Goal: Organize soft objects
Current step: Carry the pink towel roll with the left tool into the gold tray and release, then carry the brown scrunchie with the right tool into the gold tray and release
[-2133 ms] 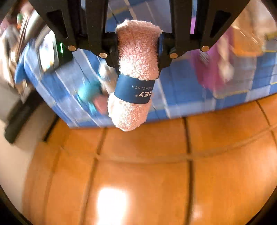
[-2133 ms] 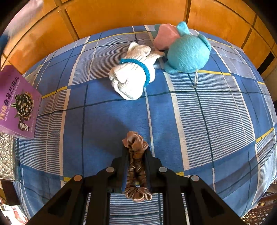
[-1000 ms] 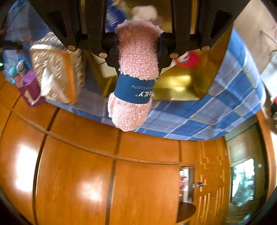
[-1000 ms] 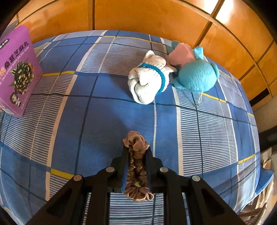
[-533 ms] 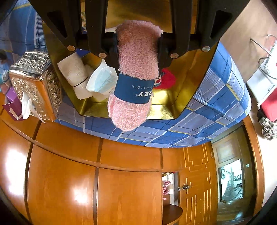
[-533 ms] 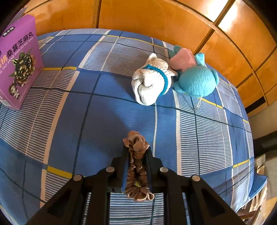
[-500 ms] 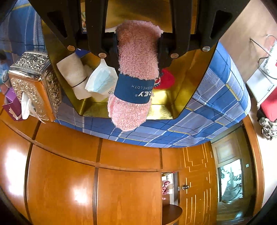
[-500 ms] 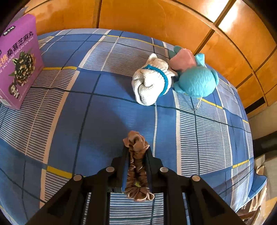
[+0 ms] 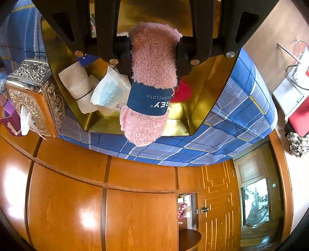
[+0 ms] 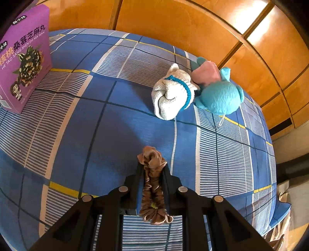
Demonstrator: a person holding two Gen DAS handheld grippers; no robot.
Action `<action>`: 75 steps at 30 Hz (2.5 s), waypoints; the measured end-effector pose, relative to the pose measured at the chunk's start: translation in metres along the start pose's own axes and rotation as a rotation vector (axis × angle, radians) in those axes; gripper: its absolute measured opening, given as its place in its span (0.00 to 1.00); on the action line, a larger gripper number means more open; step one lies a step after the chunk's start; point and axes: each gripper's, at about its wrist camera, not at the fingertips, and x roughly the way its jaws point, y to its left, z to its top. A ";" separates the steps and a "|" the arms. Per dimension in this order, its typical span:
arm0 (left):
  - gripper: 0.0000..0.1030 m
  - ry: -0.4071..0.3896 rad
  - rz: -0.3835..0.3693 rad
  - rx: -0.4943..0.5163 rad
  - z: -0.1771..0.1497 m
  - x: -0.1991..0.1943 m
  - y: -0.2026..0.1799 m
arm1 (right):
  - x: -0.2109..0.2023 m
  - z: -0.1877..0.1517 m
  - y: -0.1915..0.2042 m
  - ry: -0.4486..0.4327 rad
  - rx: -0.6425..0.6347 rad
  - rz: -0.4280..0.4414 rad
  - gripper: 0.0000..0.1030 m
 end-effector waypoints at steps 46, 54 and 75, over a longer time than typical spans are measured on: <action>0.75 -0.001 -0.068 0.111 0.007 -0.024 0.001 | -0.152 0.140 -0.056 -0.296 0.236 0.270 0.12; 0.75 0.010 -0.071 0.088 0.004 -0.020 0.008 | -0.254 0.161 0.097 -0.517 -0.182 0.595 0.12; 0.81 -0.044 0.063 -0.084 0.028 -0.020 0.078 | -0.180 -0.011 0.343 -0.069 -0.661 0.946 0.39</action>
